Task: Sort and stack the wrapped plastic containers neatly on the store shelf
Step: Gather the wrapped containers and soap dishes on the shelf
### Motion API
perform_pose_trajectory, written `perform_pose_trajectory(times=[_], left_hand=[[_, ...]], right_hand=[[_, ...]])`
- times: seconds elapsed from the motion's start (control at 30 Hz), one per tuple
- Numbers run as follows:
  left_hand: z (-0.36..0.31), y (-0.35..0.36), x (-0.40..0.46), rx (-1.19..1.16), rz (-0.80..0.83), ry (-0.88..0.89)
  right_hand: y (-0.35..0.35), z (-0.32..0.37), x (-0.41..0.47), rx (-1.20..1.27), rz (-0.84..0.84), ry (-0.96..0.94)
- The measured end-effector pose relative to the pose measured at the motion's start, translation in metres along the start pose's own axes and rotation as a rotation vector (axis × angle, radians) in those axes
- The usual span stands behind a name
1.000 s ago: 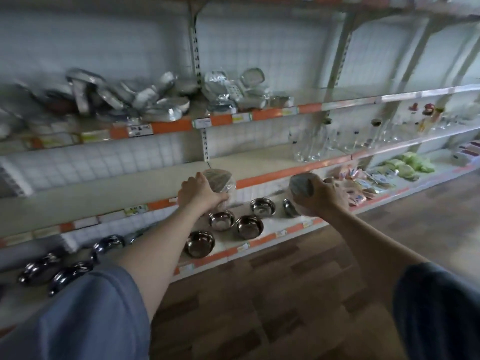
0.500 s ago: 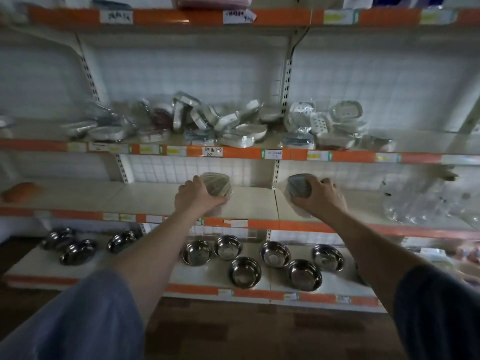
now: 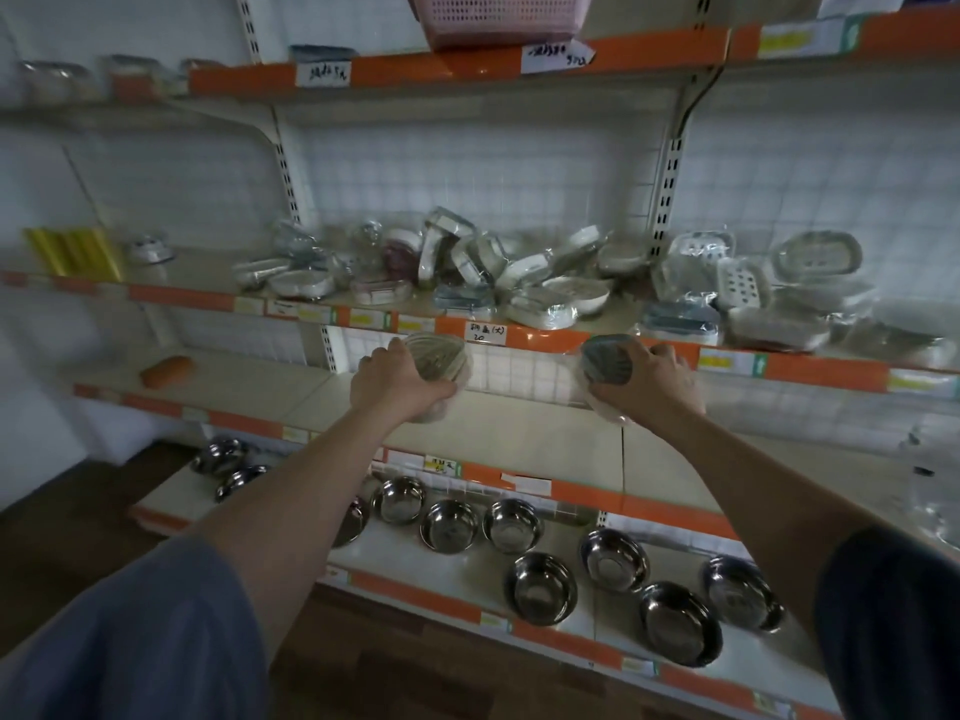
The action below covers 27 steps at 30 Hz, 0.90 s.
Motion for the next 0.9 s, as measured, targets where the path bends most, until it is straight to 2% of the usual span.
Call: perform_pose_trajectory(times=[0.33,0.67,0.9], left_hand=[[0.004,0.019,0.101,-0.044,-0.001,0.029],[0.017,0.009,0.266,-0.06,-0.025,0.18],[0.012,0.015,0.326,-0.091,-0.008,0.251]], right_hand=[[0.033,0.043,0.083,-0.007,-0.039,-0.008],[0.06,0.097,0.199,-0.017,-0.147,0.101],[0.07,0.113,0.24,-0.08,-0.183,0.15]])
Point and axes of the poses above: each hand's wrist, its own x-axis towards the middle knuckle, its own y-axis out of the palm, z = x × y, the point moved 8 cm from there along x, towards the middle knuckle, and after that the axes turned 1 degree about x, right-handed, at the moved point
